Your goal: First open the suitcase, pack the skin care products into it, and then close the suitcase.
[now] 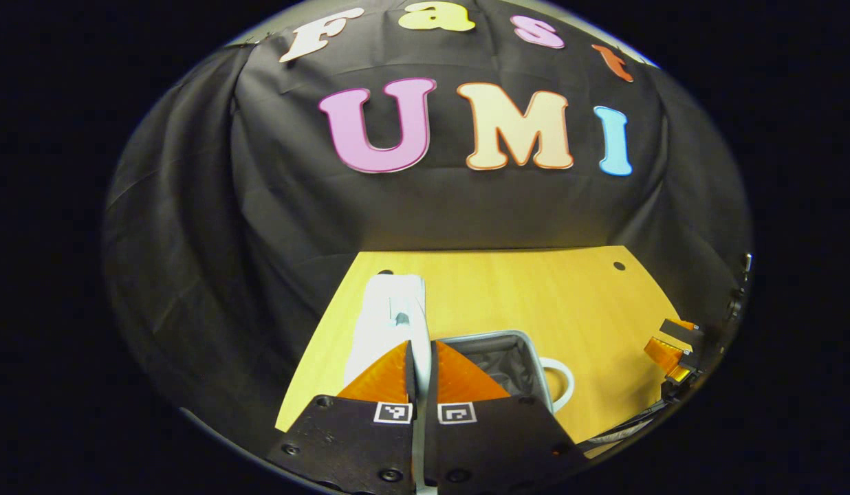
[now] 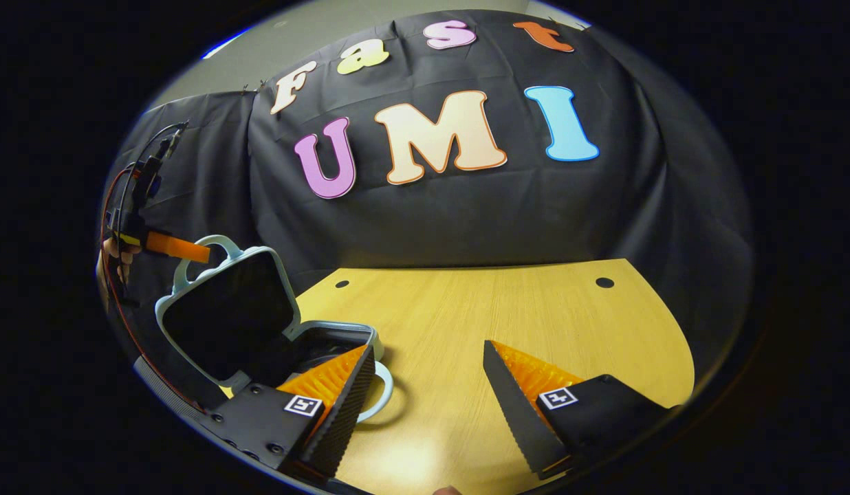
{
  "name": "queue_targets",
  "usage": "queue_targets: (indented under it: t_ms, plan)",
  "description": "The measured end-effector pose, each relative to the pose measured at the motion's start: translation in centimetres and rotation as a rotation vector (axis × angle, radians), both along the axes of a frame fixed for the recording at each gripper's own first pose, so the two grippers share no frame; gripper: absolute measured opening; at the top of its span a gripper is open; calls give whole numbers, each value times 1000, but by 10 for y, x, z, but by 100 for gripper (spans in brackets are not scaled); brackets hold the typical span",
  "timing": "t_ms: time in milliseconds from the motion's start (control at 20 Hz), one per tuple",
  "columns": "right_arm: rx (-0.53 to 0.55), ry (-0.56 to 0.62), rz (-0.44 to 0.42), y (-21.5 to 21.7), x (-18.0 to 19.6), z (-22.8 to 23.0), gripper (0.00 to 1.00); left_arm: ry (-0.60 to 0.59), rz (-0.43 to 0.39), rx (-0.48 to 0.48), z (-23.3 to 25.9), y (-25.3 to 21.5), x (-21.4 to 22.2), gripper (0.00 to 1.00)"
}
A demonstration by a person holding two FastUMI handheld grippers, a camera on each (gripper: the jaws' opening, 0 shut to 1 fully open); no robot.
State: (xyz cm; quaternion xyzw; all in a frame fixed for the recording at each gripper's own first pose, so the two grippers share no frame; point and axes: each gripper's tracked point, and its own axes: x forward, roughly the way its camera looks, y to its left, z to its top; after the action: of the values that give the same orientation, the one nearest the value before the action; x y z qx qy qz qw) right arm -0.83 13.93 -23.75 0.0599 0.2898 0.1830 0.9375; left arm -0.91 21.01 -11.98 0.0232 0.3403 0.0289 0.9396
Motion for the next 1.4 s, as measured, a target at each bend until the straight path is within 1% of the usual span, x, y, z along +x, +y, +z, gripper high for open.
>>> queue_targets:
  t_ms: [100,250,350,600,800,900,950,1000,1050,1100,1150,1200,1250,1300,1350,1400]
  plan:
    - [-11,-1,-1,-9,-1,0,98,-7,-25,-3,-7,-21,4,0]
    - [-29,-6,-10,-26,-3,2,98,-8,-83,-71,-20,-64,7,0]
    - [-36,-10,-24,-38,-2,3,98,-32,-103,-107,-29,-88,8,1]
    - [-40,-18,-67,-62,-1,8,98,29,-193,-129,-67,-138,5,0]
    - [-49,-24,-87,-72,0,12,98,57,-236,-119,-90,-164,1,2]
    - [-58,-32,-91,-75,1,15,98,64,-250,-125,-99,-173,1,6]
    - [-58,-42,-92,-76,4,19,98,64,-259,-136,-100,-179,-1,13]
    - [-59,-55,-95,-78,7,25,98,47,-260,-125,-100,-183,2,18]
    - [-57,-71,-97,-80,10,31,98,30,-250,-112,-97,-184,3,34]
    - [-53,-91,-97,-81,14,39,98,16,-235,-104,-93,-185,6,46]
    - [-47,-120,-98,-83,19,49,98,-7,-210,-101,-90,-185,9,60]
    - [-43,-154,-98,-84,25,61,98,-40,-169,-98,-83,-182,14,63]
    - [-44,-200,-98,-87,32,75,98,-85,-105,-79,-70,-174,16,64]
    - [-53,-251,-107,-91,39,91,98,-182,-41,-64,-50,-168,26,63]
    - [-67,-295,-116,-95,46,107,98,-256,23,-46,-27,-158,34,60]
    - [-86,-335,-126,-97,53,124,98,-313,75,-37,-6,-150,35,59]
